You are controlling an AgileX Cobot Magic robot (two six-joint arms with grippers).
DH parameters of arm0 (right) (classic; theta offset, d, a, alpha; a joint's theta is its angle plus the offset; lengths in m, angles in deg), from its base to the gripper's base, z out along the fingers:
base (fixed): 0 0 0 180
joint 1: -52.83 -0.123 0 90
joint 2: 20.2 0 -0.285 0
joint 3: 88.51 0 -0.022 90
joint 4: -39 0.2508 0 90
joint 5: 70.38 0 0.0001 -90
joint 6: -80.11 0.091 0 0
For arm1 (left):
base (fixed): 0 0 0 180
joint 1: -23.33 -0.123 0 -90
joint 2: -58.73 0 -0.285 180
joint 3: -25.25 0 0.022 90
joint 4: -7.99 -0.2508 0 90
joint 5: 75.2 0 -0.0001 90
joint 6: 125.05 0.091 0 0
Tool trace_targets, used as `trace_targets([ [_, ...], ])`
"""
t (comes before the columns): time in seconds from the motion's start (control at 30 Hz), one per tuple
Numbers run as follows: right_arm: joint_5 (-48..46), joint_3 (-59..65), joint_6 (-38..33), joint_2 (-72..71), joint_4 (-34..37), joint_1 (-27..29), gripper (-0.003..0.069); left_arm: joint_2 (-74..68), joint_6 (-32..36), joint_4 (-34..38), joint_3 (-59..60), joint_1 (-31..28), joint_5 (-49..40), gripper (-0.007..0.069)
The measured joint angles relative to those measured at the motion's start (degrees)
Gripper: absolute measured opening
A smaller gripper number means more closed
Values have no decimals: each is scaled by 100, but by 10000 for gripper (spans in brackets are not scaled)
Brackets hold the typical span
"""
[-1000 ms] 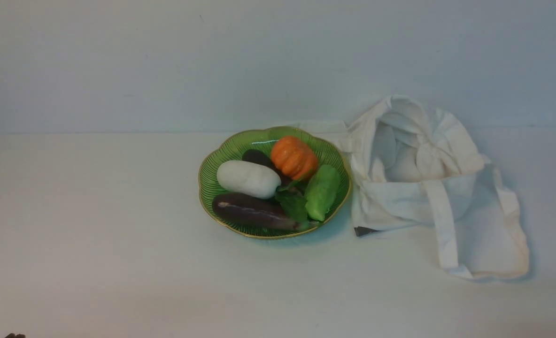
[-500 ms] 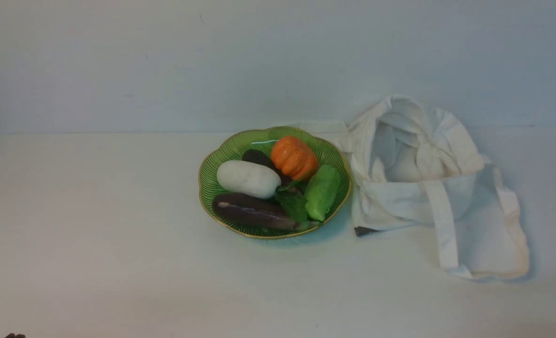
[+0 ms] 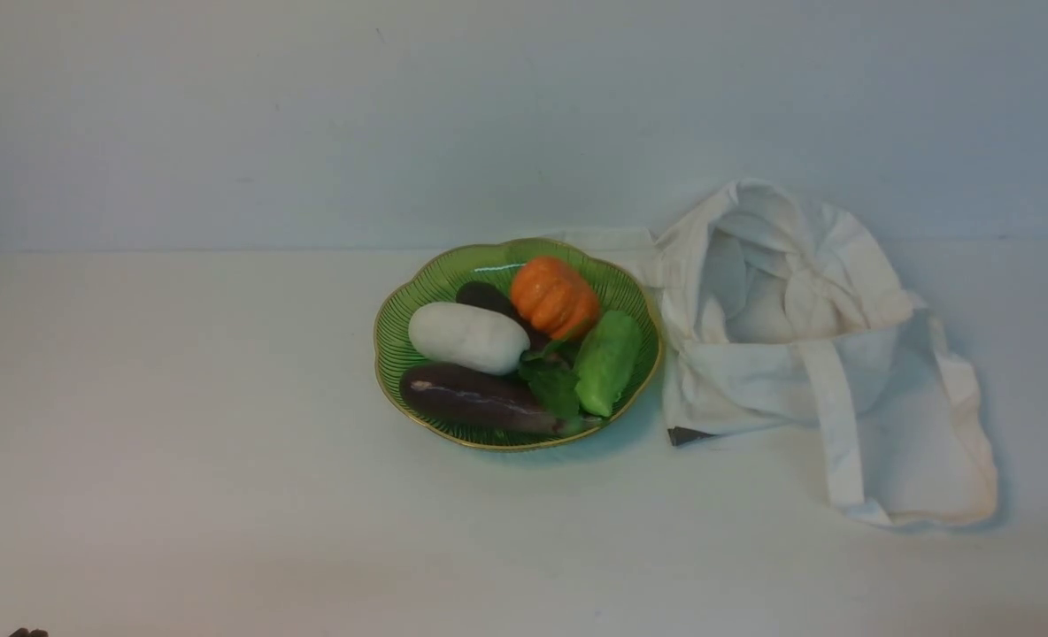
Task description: Take vegetables from cloth bag on white table place on plate.
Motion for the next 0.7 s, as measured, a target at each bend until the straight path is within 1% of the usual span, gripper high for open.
trace_targets([
  [0.17, 0, 0, 113, 0, 0, 0, -15, 0, 0, 0, 0, 0, 0, -5],
  [0.7, 0, 0, 113, 0, 0, 0, -15, 0, 0, 0, 0, 0, 0, -5],
])
